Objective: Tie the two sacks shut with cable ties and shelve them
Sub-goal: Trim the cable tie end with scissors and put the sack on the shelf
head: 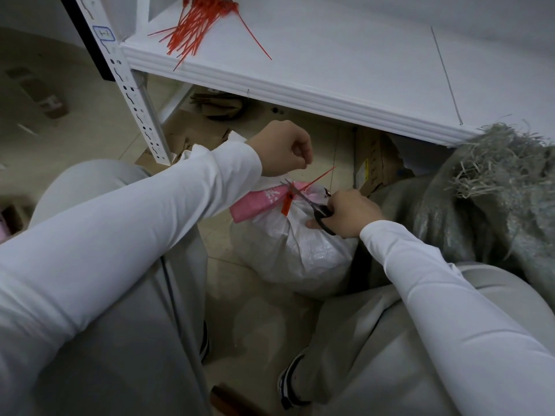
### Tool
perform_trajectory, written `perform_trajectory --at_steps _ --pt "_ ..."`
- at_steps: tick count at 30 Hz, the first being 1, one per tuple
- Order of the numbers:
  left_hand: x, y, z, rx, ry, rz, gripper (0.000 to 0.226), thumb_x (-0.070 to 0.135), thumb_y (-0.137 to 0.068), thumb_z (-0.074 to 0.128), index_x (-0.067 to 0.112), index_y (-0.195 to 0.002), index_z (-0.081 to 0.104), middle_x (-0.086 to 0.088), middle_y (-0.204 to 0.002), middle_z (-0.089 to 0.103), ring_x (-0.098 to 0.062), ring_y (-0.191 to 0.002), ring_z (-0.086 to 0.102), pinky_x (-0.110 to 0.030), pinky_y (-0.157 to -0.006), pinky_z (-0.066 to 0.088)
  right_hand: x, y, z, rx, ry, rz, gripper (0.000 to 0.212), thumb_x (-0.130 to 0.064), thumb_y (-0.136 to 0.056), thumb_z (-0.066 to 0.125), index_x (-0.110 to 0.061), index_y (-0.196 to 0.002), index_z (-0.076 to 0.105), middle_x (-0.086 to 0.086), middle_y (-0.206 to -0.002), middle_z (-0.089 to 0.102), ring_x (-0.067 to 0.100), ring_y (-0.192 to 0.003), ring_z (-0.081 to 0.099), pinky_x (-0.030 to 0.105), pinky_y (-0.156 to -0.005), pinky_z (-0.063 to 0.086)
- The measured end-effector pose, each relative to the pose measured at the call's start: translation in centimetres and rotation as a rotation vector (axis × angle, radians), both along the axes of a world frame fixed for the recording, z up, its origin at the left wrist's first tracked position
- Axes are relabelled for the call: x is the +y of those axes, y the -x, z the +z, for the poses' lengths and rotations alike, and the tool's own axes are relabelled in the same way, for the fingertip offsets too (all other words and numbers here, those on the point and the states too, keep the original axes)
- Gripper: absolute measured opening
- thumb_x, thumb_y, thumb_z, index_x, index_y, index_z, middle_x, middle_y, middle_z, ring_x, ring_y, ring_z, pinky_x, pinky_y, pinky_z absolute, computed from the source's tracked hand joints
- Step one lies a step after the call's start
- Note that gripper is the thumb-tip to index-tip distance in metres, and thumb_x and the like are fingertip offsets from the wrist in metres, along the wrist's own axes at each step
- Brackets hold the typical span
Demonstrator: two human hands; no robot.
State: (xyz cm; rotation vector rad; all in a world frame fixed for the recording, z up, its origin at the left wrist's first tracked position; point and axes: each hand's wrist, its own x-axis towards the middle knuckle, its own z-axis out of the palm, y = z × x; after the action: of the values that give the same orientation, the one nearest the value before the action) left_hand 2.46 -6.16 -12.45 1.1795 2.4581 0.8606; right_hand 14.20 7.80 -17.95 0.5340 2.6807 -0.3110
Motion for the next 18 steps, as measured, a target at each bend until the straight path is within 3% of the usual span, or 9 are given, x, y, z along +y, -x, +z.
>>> perform_trajectory --at_steps 2,7,9,12,14,16,18 --pt "-0.1 0.3 0.1 0.003 0.031 0.051 0.016 0.002 -0.084 0.059 0.011 -0.090 0.071 -0.002 -0.090 0.070 -0.015 -0.090 0.066 -0.032 -0.089 0.053 0.0 -0.1 0.2 -0.015 0.125 -0.095 0.044 -0.059 -0.082 0.065 -0.016 -0.076 0.058 0.003 -0.070 0.065 0.020 -0.065 0.066 0.030 -0.067 0.054" --pt "-0.3 1.0 -1.2 0.085 0.346 0.043 0.029 0.011 -0.084 0.062 0.011 -0.113 0.062 -0.008 -0.115 0.064 -0.024 -0.104 0.059 -0.034 -0.094 0.050 -0.3 -0.5 0.7 0.011 0.438 -0.287 0.039 -0.055 -0.086 0.062 -0.016 -0.083 0.059 0.001 -0.065 0.070 0.010 -0.044 0.062 0.014 -0.038 0.037" --pt "-0.4 0.8 -1.9 0.134 0.495 0.007 0.045 0.024 -0.084 0.066 0.015 -0.126 0.053 -0.008 -0.124 0.059 -0.026 -0.112 0.055 -0.035 -0.098 0.045 -0.6 -0.4 0.6 0.018 0.476 -0.320 0.042 -0.057 -0.085 0.062 -0.014 -0.087 0.062 0.001 -0.064 0.070 0.011 -0.044 0.062 0.017 -0.042 0.039" --pt "-0.6 0.7 -2.9 0.459 0.710 -0.123 0.068 0.047 -0.078 0.068 0.023 -0.137 0.043 -0.007 -0.139 0.048 -0.029 -0.131 0.039 -0.046 -0.113 0.022 -0.8 -0.2 0.5 0.046 0.517 -0.374 0.048 -0.059 -0.085 0.061 -0.012 -0.096 0.064 0.002 -0.065 0.071 0.012 -0.044 0.060 0.021 -0.048 0.041" --pt "-0.7 0.8 -3.9 0.694 0.794 -0.176 0.082 0.055 -0.071 0.071 0.028 -0.141 0.037 -0.009 -0.144 0.038 -0.034 -0.137 0.028 -0.054 -0.114 0.014 -0.6 -0.2 0.7 0.080 0.537 -0.415 0.049 -0.060 -0.085 0.060 -0.012 -0.095 0.063 0.002 -0.066 0.071 0.012 -0.045 0.059 0.021 -0.047 0.041" --pt "-0.7 0.7 -4.6 0.789 0.813 -0.150 0.081 0.053 -0.072 0.071 0.032 -0.141 0.033 -0.013 -0.144 0.033 -0.038 -0.134 0.030 -0.057 -0.111 0.020 -0.4 -0.2 0.8 0.091 0.553 -0.431 0.049 -0.060 -0.084 0.060 -0.012 -0.093 0.063 0.003 -0.068 0.072 0.012 -0.046 0.059 0.021 -0.048 0.040" --pt "-0.5 0.4 -5.1 0.818 0.844 -0.132 0.066 0.050 -0.080 0.063 0.031 -0.138 0.036 -0.014 -0.133 0.041 -0.037 -0.120 0.045 -0.050 -0.099 0.036 -0.5 -0.4 0.7 0.087 0.556 -0.423 0.050 -0.061 -0.083 0.062 -0.012 -0.089 0.064 0.003 -0.066 0.072 0.012 -0.046 0.059 0.022 -0.048 0.041"
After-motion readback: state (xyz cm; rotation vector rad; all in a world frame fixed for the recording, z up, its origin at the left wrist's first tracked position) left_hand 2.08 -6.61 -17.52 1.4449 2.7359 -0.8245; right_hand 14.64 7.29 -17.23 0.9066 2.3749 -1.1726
